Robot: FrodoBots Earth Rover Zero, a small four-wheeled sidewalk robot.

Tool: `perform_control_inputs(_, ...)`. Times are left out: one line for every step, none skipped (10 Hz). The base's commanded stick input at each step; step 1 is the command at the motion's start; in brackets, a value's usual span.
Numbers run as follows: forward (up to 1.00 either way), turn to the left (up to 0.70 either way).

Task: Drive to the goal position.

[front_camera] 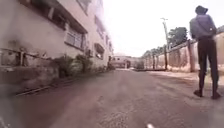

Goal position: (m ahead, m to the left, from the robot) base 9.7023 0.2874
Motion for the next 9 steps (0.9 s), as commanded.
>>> perform_control_inputs(0.7,-0.34)
perform_control_inputs(0.7,-0.34)
perform_control_inputs(0.7,-0.32)
perform_control_inputs(0.7,-0.21)
perform_control_inputs(0.7,-0.11)
perform_control_inputs(0.7,0.01)
perform_control_inputs(0.7,0.01)
perform_control_inputs(0.7,0.01)
perform_control_inputs(0.7,0.01)
